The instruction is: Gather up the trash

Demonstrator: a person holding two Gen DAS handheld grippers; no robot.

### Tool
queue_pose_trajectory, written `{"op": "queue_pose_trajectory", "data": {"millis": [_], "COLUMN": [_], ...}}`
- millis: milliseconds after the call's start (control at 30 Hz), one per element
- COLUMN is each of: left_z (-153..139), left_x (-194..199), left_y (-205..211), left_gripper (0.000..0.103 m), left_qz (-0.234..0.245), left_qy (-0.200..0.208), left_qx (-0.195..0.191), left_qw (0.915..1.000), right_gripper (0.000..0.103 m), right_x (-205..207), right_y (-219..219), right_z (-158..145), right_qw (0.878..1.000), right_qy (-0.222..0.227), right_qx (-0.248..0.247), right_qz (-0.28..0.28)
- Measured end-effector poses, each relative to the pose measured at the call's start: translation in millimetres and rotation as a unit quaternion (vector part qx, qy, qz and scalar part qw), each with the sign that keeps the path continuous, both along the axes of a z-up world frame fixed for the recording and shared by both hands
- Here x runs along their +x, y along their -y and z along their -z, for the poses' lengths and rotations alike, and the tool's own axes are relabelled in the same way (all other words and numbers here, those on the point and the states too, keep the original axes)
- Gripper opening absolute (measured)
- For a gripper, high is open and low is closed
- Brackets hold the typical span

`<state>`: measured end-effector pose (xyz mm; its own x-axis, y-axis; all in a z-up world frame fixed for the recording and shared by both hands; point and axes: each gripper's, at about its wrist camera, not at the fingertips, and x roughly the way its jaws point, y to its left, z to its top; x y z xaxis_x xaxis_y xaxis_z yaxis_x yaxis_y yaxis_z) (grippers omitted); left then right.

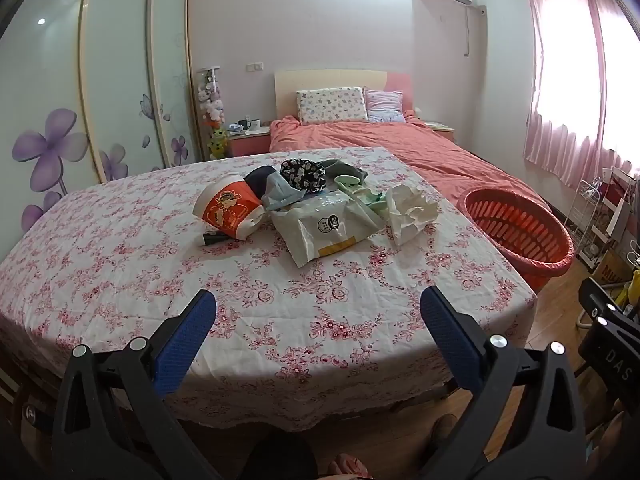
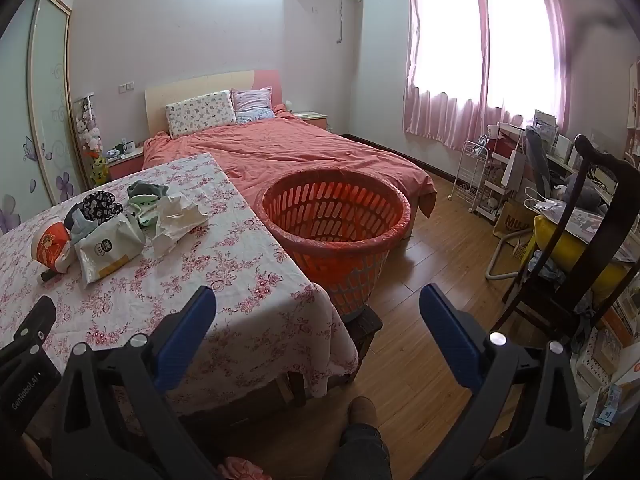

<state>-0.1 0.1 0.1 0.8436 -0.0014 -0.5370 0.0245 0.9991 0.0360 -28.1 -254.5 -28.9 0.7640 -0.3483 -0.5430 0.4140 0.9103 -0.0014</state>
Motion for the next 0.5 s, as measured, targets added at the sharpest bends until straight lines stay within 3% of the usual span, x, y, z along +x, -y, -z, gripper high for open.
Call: {"op": "queue_pose_trajectory", "data": {"millis": [500], "left_z": [0.0], "left_x": [0.0], "left_y": [0.1], "left_gripper": [0.101], "left_qz": [0.000], "left_qy": [0.000], "left_qx": [0.001], "left_qw": [1.0000], "right_gripper": [0.099], "right_x": [0.1], "right_y": [0.0], "right_z": [0.1], "right_qw": [1.000], "right_qy": [0.000], "right_qx": [0.000], "right_qz": [0.000]}}
